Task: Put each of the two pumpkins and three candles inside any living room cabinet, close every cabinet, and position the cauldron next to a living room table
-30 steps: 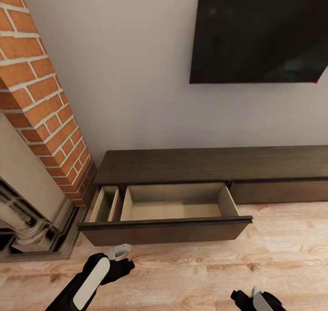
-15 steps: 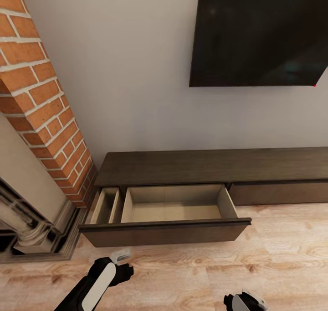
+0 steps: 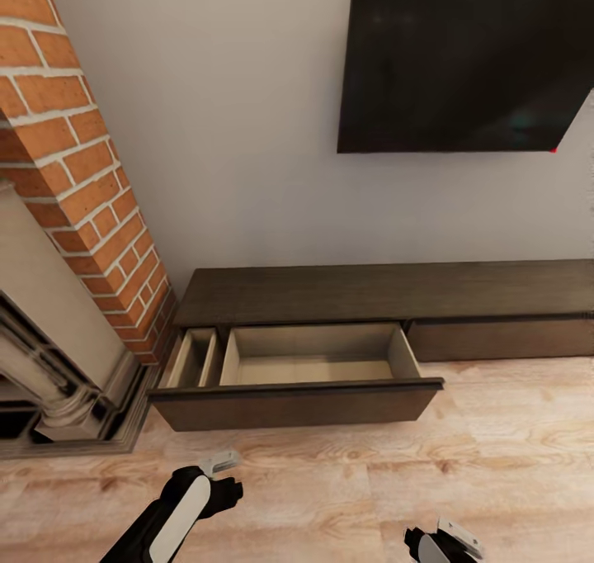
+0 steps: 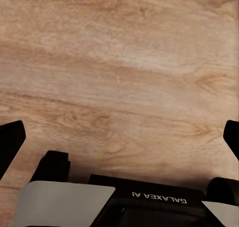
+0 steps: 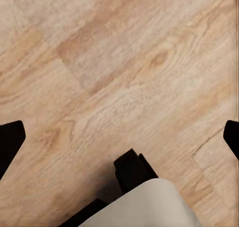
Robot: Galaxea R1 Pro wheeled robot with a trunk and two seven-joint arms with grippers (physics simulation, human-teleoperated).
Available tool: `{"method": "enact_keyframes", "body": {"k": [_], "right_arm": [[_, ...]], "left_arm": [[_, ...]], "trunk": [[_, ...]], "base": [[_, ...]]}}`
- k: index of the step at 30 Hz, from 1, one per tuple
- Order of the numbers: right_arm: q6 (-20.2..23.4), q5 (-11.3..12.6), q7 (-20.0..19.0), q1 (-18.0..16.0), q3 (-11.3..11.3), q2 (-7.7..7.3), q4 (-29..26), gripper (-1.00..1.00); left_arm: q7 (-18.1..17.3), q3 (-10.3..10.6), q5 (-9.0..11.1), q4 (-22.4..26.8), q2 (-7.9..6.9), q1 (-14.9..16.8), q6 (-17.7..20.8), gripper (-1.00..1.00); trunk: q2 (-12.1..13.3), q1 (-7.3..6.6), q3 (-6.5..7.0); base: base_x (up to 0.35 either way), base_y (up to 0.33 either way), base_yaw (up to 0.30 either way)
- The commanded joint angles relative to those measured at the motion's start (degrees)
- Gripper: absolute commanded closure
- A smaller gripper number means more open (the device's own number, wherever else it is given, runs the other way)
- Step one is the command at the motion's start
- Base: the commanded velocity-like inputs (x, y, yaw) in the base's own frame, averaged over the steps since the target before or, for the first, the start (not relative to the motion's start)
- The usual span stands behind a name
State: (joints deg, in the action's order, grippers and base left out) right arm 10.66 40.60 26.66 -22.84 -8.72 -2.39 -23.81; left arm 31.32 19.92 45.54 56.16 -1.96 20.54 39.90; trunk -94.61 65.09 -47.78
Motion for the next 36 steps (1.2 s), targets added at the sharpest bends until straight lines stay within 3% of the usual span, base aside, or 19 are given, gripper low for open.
{"method": "enact_keyframes", "body": {"k": [1, 10, 27, 36], "right_arm": [[0.3, 0.3, 0.4, 0.0, -0.5, -0.06, -0.1, -1.0], [0.3, 0.3, 0.4, 0.0, -0.5, 0.34, -0.1, -1.0], [0.3, 0.3, 0.4, 0.0, -0.6, 0.38, -0.2, -1.0], [0.2, 0.3, 0.4, 0.0, -3.3, 0.45, -0.1, -1.0]], "left_arm": [[0.6, 0.2, 0.6, 0.1, -0.06, 0.1, 0.0, -1.0], [0.6, 0.4, 0.5, 0.0, 0.01, 0.0, -1.6, -1.0], [0.6, 0.4, 0.6, 0.0, 0.08, 0.1, -1.6, -1.0], [0.6, 0.4, 0.6, 0.0, 0.54, 0.1, -1.6, -1.0]], "trunk": [[0.0, -0.03, -0.05], [0.0, -0.03, -0.05], [0.0, -0.03, -0.05], [0.0, -0.03, -0.05]], "base": [[-0.226, -0.217, 0.0], [-0.038, -0.173, 0.039], [-0.066, -0.004, 0.281], [-0.156, -0.001, 0.291]]}}
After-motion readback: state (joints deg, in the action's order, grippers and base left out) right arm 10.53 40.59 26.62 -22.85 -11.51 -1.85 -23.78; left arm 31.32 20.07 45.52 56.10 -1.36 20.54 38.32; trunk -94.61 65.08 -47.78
